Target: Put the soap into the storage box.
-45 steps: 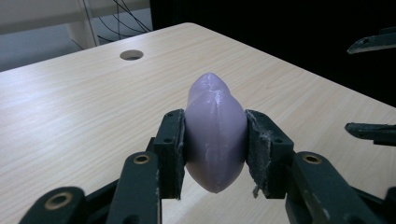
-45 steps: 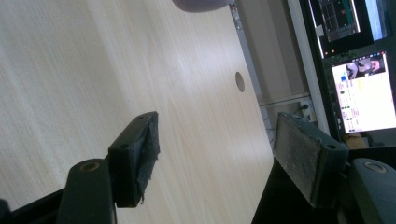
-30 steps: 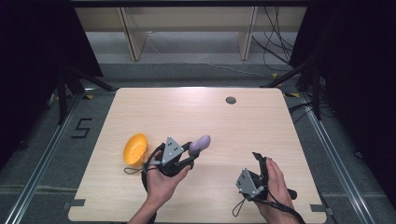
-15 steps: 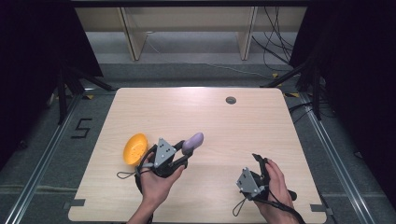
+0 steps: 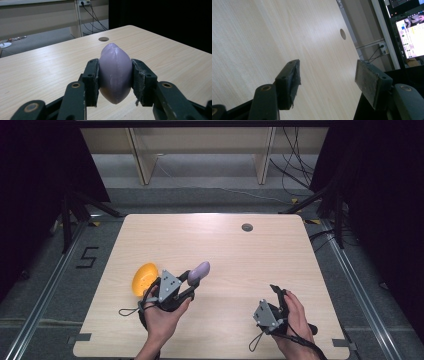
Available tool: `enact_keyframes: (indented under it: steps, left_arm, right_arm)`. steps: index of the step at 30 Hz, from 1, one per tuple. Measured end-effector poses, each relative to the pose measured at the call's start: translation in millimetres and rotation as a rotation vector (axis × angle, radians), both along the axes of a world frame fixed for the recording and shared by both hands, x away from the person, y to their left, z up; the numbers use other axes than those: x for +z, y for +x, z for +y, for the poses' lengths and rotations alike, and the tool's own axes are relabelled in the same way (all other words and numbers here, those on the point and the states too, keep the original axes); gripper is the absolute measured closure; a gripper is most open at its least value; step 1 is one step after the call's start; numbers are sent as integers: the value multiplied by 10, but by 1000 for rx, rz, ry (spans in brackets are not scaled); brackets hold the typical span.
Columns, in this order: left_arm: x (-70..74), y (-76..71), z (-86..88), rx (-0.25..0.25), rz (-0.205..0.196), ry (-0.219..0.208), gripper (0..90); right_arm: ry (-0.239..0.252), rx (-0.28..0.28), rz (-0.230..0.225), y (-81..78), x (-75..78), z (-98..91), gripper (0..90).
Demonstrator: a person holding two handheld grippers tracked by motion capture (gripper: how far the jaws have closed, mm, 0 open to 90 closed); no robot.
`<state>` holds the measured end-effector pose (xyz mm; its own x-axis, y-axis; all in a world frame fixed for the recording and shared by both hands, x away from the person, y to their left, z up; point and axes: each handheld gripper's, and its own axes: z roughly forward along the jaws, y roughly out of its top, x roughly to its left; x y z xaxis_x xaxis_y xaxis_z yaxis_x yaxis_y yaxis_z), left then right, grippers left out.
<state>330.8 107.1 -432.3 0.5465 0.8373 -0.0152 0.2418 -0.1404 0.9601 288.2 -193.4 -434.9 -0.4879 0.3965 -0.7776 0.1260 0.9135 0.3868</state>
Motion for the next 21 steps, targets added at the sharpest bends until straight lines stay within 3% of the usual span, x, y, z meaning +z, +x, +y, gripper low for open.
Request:
enact_keyframes:
  steps: [15, 21]
  left_arm:
    - [-5, -24, 213, 80, -23, -3, 593]
    - [-35, -27, 310, 127, -9, -9, 594]
  right_arm:
    - [10, -13, 0, -10, 0, 8, 374]
    - [4, -16, 4, -15, 4, 11, 374]
